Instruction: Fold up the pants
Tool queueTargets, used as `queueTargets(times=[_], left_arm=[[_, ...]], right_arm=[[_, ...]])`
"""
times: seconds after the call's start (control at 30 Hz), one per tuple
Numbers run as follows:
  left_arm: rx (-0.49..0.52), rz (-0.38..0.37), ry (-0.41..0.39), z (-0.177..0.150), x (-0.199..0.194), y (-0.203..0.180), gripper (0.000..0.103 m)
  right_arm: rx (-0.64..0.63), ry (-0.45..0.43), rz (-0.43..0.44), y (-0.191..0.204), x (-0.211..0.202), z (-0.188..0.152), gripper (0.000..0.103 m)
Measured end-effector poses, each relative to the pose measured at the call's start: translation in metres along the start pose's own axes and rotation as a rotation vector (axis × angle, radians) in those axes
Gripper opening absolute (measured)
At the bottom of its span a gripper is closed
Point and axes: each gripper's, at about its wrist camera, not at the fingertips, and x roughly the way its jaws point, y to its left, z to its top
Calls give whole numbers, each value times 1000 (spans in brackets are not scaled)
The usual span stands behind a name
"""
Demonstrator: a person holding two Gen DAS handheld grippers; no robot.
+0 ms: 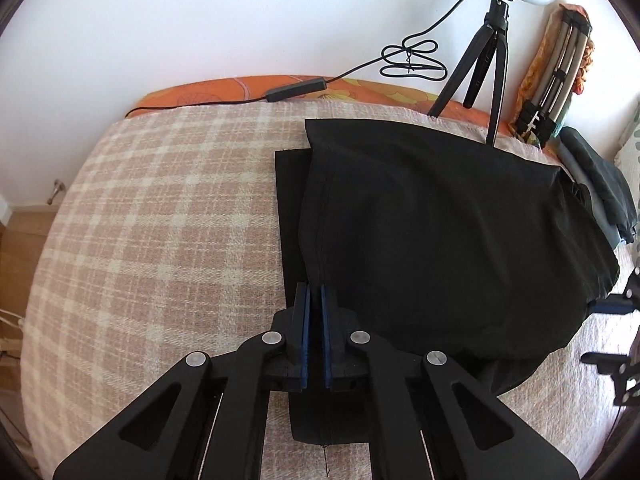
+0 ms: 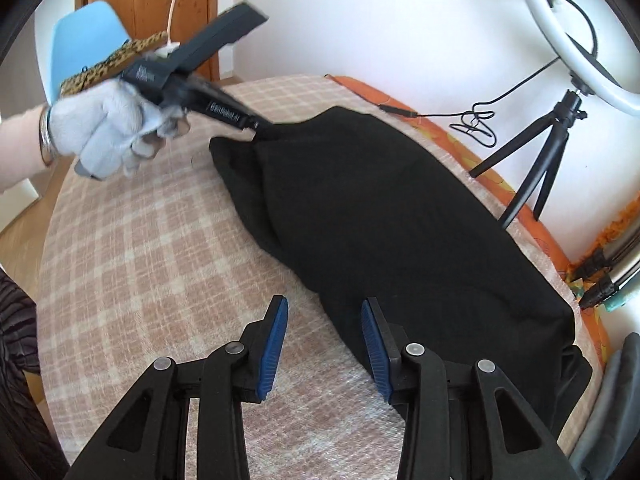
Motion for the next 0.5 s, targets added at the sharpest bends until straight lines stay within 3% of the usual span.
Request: queueTargets(times=[0.07,0.1,0.13,0.23,0.4,0.5], left_arm=[[3,8,-10,3,-2,1,3],[6,10,-12,4,-2,1,3],[8,12,-16,6,-3,2,3],[19,21,-28,10,-5,1,3],[22,33,-38,16,-2,0,3],[6,21,-49,18,-4,1,2]], right_arm=[[-27,30,-47,8,13,-4,36],[-33,44,-64,7,19,-7,28],[-35,55,-69,5,24,-7,14],[0,46,-45,-12,22,0,6],[93,41,27,-60,18,22,5],[163,30,45,-81,19,27,16]])
